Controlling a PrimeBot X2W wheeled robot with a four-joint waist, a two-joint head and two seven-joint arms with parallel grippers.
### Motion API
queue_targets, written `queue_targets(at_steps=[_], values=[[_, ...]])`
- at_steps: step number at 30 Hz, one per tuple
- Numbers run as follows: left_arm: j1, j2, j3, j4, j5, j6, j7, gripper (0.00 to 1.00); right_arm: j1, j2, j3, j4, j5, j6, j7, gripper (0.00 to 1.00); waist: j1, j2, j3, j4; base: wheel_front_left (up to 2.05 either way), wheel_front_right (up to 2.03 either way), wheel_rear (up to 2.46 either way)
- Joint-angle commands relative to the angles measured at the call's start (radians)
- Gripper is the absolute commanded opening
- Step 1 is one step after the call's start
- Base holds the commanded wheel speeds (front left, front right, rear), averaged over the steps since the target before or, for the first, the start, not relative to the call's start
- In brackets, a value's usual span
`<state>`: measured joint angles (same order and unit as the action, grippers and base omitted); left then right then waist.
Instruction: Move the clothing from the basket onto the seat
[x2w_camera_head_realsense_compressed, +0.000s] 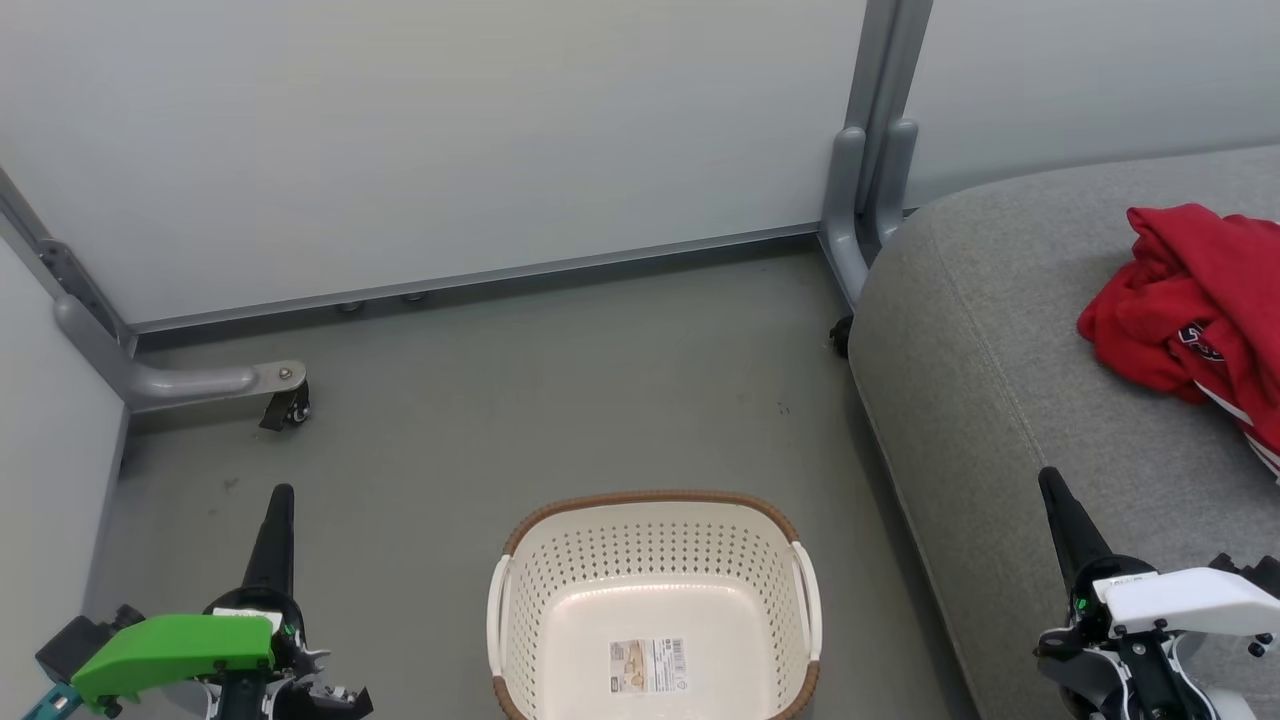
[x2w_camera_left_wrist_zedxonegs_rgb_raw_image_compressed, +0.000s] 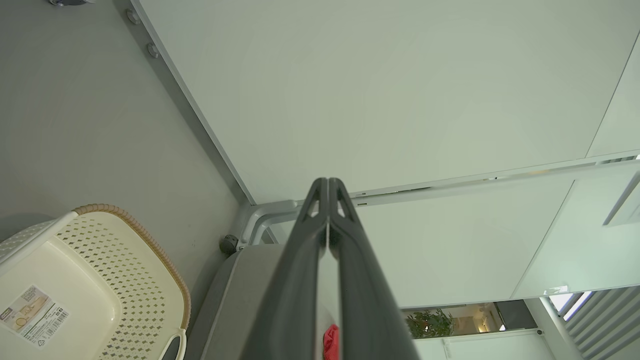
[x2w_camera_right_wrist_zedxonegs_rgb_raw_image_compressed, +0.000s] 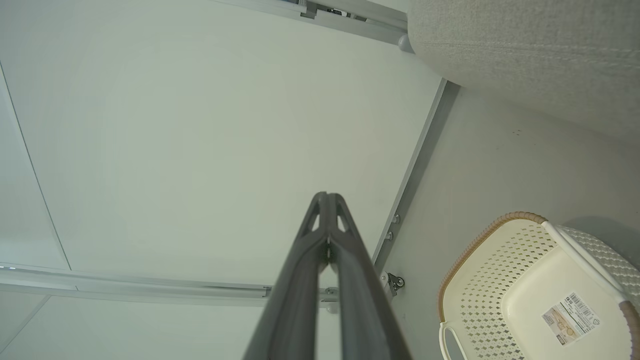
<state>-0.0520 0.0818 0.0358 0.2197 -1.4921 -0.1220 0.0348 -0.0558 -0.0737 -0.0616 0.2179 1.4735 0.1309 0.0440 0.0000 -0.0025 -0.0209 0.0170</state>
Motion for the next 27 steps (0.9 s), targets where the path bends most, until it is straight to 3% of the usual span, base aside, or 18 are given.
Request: queue_targets(at_steps=[1, 27], values=[[-0.024, 0.004, 0.008, 0.001, -0.020, -0.003, 0.008, 0.00, -0.022, -0.004, -0.005, 0.002, 0.021, 0.000, 0.006, 0.00, 0.0000, 0.0021, 0.002, -0.001, 0.00, 0.00, 0.00], [-0.062, -0.003, 0.044, 0.026, -0.154, -0.012, 0.052, 0.00, -0.056, 0.001, -0.024, 0.028, 0.165, 0.000, 0.050, 0.00, 0.0000, 0.0025, 0.024, -0.017, 0.00, 0.00, 0.00]])
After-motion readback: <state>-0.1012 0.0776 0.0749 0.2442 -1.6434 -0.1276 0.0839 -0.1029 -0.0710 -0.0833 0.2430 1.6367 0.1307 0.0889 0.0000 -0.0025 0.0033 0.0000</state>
